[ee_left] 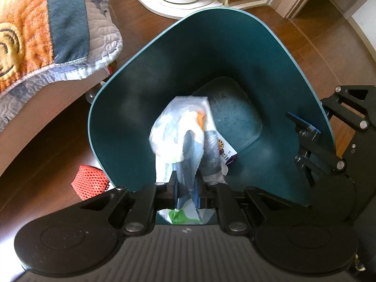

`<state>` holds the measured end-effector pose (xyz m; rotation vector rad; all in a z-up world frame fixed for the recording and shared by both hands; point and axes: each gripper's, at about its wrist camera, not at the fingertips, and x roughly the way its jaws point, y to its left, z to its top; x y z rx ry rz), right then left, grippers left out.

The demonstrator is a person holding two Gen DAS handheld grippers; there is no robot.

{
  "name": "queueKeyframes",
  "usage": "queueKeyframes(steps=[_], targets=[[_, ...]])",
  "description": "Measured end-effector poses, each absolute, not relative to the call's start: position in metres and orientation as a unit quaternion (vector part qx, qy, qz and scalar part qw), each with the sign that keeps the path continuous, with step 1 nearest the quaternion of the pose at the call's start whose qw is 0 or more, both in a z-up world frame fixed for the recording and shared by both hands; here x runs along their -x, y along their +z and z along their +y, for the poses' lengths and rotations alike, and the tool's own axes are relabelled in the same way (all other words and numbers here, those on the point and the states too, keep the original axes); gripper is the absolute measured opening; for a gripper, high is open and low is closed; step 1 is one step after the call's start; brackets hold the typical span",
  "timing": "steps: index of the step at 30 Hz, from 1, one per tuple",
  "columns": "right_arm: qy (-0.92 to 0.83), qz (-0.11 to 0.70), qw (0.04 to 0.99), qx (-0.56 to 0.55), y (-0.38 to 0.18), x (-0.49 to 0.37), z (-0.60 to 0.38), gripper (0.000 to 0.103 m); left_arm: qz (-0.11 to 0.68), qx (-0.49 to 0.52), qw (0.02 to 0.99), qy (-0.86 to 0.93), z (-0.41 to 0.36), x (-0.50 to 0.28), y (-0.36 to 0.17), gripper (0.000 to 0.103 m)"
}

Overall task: Collect trash
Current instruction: 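Carry the grey-white wrapper into the teal wastebasket with the left tool and release it, then move the left tool back down to the trash pile on the floor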

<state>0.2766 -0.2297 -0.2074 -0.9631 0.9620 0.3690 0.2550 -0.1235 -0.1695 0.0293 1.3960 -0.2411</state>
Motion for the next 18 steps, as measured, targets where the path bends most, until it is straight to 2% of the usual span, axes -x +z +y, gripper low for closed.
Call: queueKeyframes(steps=[2,5,6,7,18], targets=[[0.173,0.446,0.763,0.436,-0.207,-0.277,-0.230,0.010,0.642,-0.014,0.758,-0.110,-0.123,-0.256,-0.171,0.018],[0.173,0.447,0.764,0.432,-0.206,-0.276,-0.231,0.010,0.642,-0.009,0.758,-0.113,-0.122,-0.257,-0.173,0.040],[0.172,0.447,0.764,0.432,-0.206,-0.275,-0.231,0.010,0.640,-0.006,0.760,-0.114,-0.122,-0.256,-0.173,0.060],[0.172,0.448,0.765,0.430,-0.206,-0.275,-0.232,0.010,0.636,-0.004,0.763,-0.115,-0.121,-0.256,-0.172,0.072],[0.169,0.464,0.767,0.409,-0.205,-0.286,-0.239,0.010,0.605,-0.005,0.788,-0.113,-0.082,-0.240,-0.148,0.073]])
